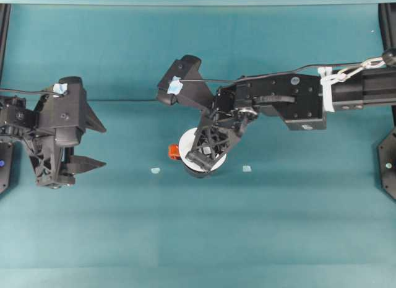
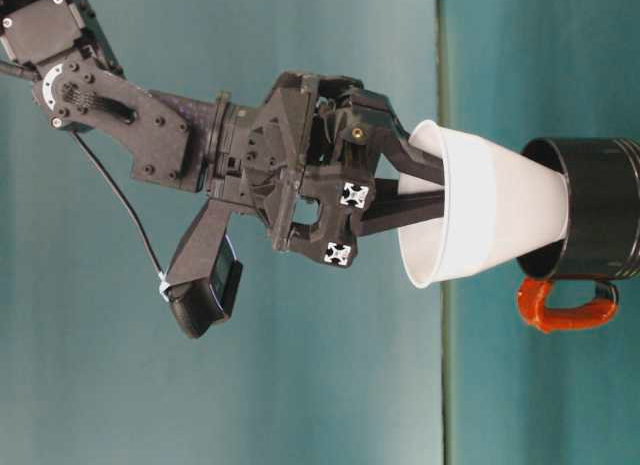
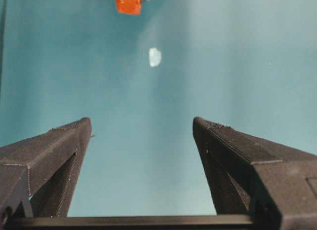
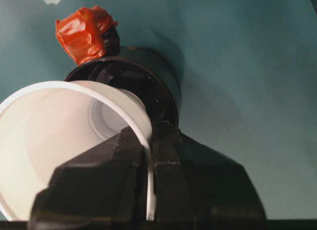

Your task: Put the paper cup into the moved red handle cup holder.

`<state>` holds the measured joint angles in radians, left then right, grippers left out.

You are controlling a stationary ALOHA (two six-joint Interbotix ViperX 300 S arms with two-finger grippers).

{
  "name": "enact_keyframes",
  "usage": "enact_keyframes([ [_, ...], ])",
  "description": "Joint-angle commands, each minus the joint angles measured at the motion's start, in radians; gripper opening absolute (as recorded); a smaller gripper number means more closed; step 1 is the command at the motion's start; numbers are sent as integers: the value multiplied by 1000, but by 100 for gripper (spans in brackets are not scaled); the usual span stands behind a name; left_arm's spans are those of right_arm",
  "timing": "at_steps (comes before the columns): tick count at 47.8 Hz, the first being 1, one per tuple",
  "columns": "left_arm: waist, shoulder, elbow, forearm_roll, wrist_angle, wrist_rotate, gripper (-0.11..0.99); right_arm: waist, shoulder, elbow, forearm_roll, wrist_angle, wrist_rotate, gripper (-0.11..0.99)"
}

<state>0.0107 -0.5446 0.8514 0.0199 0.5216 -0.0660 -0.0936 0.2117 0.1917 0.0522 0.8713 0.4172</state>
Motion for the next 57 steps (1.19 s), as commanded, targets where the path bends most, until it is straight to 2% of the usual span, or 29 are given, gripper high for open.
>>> enact_keyframes([
  [1,0,-5,-15,2,-6,0,90,3,-15,-12,-3,-8,-9,-10],
  [11,0,-5,-15,2,-6,0,90,6,-15,-14,-3,-11,-9,-7],
  [17,0,-3,-14,2,-6,2,90,8,-15,-15,-3,-17,-9,3],
  [22,0,-5,-15,2,-8,2,90,14,-15,-17,-2,-29,-8,23],
  [29,0,-5,-14,2,-6,0,90,21,-15,-17,-3,-31,-8,67],
  [31,0,-3,-15,2,-6,0,90,23,-18,-15,-3,-29,-8,75],
  [38,0,-5,-14,2,-6,0,90,25,-35,-17,-5,-31,-8,69],
  [49,0,-11,-12,2,-6,0,90,23,-84,-17,-9,-26,-9,69],
  [55,0,-11,-12,2,-6,0,90,25,-133,-18,-40,-8,-8,68],
  [57,0,-11,-12,2,-6,0,90,28,-147,-18,-46,-2,-8,68],
])
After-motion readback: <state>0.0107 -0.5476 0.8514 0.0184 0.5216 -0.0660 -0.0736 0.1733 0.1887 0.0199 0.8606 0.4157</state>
